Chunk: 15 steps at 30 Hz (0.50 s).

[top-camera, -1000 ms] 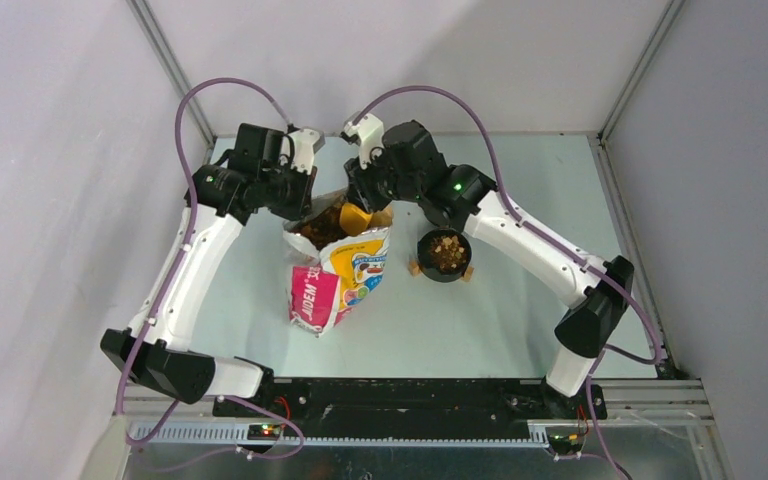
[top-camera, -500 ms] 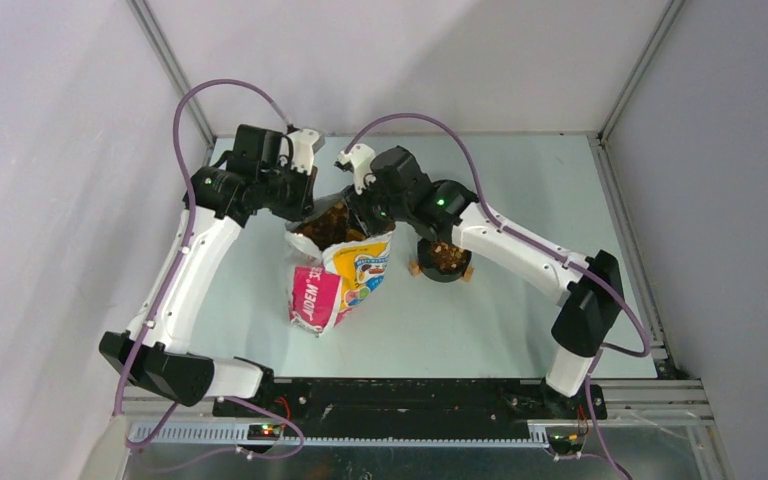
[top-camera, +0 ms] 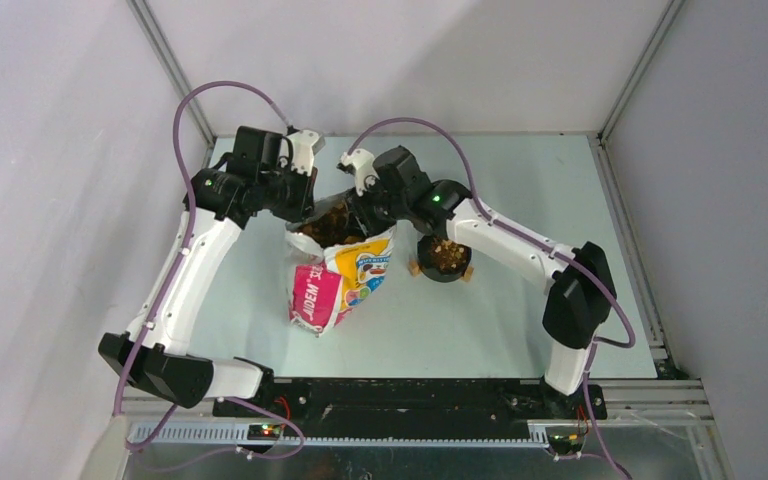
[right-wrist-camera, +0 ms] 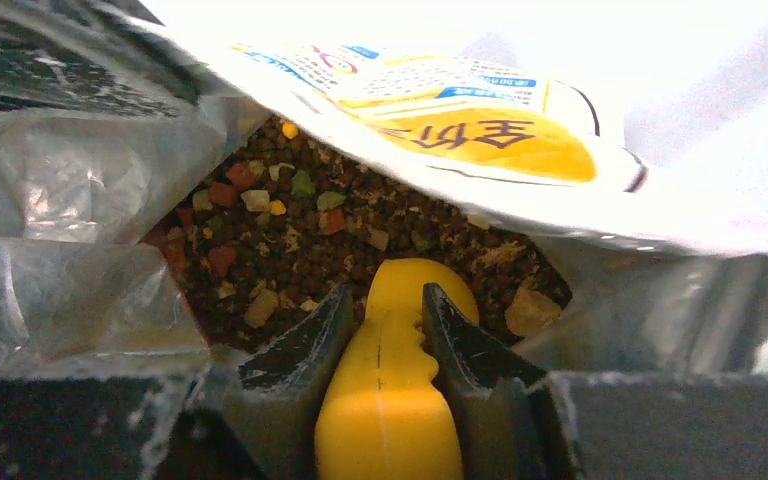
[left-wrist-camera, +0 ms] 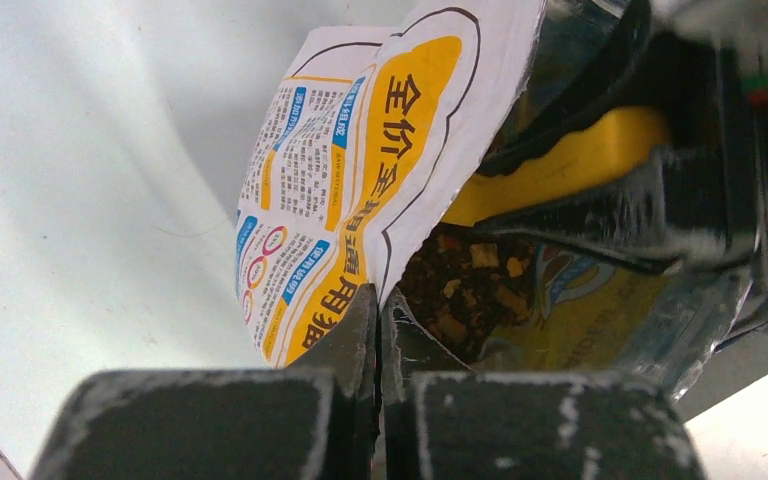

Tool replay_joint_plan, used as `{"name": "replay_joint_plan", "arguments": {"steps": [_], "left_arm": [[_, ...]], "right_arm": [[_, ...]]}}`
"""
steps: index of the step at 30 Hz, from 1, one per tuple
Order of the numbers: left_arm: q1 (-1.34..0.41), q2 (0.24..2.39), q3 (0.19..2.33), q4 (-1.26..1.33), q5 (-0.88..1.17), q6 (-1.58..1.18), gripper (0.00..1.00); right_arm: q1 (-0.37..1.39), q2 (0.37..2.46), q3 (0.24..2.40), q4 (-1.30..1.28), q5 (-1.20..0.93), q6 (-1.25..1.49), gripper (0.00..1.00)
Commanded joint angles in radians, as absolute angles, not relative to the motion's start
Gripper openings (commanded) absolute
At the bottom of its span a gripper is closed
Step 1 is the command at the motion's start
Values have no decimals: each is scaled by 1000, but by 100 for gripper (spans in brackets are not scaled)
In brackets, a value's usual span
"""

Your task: Serve the pet food

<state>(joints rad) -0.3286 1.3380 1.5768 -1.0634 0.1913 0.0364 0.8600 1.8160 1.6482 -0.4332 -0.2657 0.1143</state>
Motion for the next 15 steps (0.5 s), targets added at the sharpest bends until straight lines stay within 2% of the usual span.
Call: {"name": "replay_joint_plan", "arguments": {"steps": [1, 15], "left_arm": [[-320, 1327, 1619, -1032, 235, 70, 0], [-304, 1347, 1616, -1034, 216, 152, 0]], "right_arm": [[826, 1847, 1652, -531, -583, 277, 0], [601, 1817, 1603, -273, -868, 856, 0]]}}
